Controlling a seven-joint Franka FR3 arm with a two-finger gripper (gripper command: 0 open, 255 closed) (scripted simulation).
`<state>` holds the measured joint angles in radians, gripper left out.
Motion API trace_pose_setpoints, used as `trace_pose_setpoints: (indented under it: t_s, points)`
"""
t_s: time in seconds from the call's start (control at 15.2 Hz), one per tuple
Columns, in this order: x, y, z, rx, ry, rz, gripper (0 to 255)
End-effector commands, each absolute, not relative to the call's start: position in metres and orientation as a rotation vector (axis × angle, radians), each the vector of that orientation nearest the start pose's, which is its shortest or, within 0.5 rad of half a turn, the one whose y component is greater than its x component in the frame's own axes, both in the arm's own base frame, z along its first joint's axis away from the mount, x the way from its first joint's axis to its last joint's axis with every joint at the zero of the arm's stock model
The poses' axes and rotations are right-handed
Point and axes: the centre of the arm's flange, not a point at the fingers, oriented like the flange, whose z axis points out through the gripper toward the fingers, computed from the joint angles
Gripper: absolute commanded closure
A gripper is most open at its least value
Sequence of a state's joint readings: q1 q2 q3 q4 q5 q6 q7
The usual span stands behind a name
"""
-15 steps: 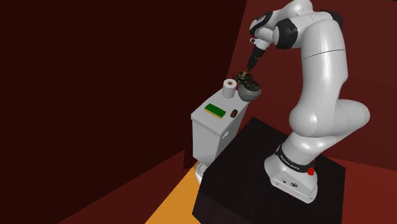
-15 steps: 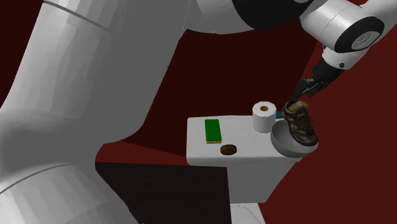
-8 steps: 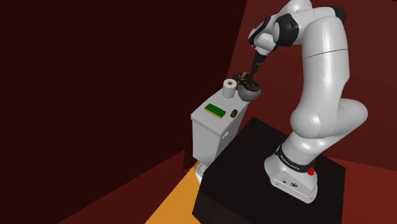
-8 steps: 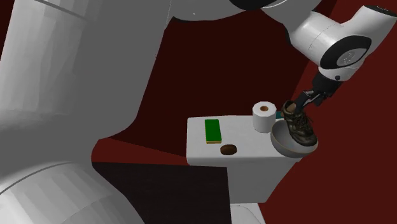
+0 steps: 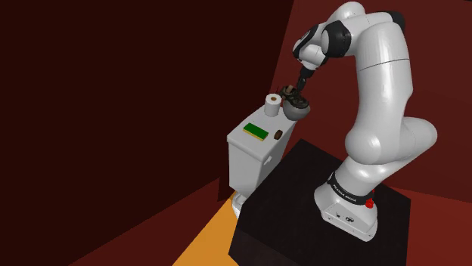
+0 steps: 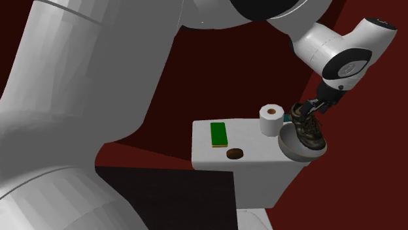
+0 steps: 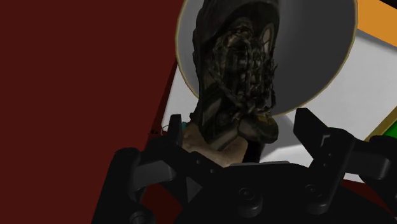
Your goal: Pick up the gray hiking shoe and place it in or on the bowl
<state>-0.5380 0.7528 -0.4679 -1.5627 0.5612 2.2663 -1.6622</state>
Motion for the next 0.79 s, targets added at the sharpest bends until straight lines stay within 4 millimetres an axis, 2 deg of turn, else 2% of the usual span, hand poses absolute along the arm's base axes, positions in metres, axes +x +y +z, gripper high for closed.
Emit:
trace_pose_setpoints:
  t_s: [0.0, 0.13, 0.2, 0.73]
  points:
    - [0.4293, -0.5605, 0.233, -3.09, -0.654, -0.202, 0]
    - [0.4293, -0.5605, 0.233, -3.09, -0.654, -0.202, 0]
    - [0.4298, -0.5594, 0.2317, -3.09, -0.654, -0.202, 255]
    - [0.4288, -0.559, 0.2331, -3.09, -0.654, -0.202, 255]
